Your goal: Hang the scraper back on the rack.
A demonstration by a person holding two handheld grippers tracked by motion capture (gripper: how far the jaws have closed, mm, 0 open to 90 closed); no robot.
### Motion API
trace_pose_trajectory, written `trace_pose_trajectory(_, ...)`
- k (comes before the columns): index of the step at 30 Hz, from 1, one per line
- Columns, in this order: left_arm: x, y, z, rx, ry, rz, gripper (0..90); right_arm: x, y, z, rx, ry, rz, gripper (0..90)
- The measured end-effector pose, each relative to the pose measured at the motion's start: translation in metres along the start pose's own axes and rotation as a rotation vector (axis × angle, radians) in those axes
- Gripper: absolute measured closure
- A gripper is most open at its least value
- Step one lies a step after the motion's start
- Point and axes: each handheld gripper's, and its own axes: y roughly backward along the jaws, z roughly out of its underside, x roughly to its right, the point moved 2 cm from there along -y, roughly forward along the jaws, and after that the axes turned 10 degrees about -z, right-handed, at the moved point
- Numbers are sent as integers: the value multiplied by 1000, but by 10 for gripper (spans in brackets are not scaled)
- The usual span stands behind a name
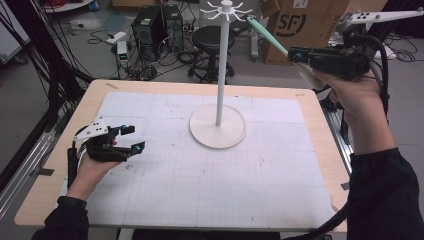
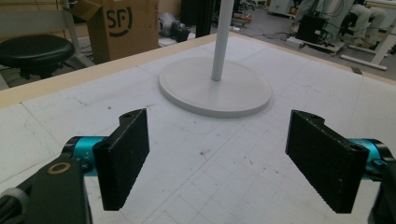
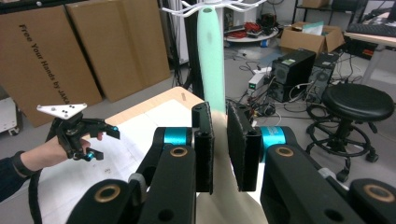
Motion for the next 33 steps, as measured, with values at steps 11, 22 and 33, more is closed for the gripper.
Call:
trace_pose_trajectory(11,0,0,0,1,3,3,222,-3,-7,-5,-6,17,3,815)
trace_pose_trajectory(22,0,0,0,1,2,4,223,-2,-8,-1,-20,19,12,815)
trace_pose_trajectory(33,0,-1,0,-3,1,6,224,0,-12,-1,-37,25,38,815)
